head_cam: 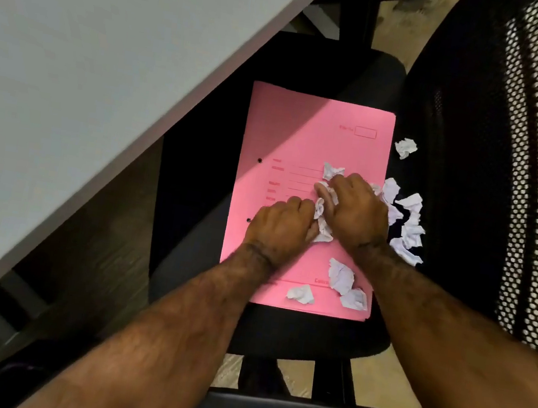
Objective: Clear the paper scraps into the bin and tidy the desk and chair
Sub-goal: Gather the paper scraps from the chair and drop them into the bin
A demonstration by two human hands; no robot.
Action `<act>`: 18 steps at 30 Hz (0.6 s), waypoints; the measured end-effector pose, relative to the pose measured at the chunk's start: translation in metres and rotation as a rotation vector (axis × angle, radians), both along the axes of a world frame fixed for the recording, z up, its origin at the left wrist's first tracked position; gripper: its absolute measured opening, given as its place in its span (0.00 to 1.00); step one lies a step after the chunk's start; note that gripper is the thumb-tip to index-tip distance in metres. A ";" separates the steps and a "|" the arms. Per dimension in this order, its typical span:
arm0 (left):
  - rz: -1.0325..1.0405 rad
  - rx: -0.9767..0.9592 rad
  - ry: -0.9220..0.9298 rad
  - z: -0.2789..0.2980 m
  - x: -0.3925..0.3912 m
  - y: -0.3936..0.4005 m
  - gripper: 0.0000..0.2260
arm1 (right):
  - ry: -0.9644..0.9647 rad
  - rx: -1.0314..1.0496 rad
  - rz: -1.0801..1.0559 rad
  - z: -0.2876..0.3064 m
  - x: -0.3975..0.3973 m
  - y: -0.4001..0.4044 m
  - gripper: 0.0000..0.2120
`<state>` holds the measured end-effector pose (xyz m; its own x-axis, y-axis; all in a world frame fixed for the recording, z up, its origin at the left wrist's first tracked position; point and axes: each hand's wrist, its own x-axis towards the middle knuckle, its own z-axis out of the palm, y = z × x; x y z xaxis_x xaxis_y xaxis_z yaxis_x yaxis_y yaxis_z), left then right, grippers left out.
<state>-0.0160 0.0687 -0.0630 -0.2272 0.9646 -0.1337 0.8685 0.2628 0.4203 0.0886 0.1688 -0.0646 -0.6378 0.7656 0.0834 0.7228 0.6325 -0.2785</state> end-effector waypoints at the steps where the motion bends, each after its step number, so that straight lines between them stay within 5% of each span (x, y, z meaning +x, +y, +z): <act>1: 0.039 0.020 -0.039 0.002 -0.002 0.001 0.11 | 0.042 -0.022 -0.033 0.004 -0.003 0.001 0.15; 9: 0.664 0.153 -0.509 0.039 -0.019 -0.037 0.13 | 0.525 -0.403 -0.507 0.043 -0.040 -0.019 0.15; 15: 0.933 0.195 -0.842 0.058 -0.035 -0.099 0.15 | 0.959 -1.088 -0.809 0.085 -0.062 -0.058 0.12; 18: 1.080 0.224 -0.928 0.062 -0.046 -0.144 0.12 | 0.945 -1.301 -0.814 0.107 -0.084 -0.092 0.13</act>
<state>-0.0620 -0.0753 -0.0005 -0.7628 0.4005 -0.5078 -0.3139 0.4572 0.8321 0.0048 0.0767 0.0426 -0.2056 0.6949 -0.6890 0.0270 -0.6998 -0.7138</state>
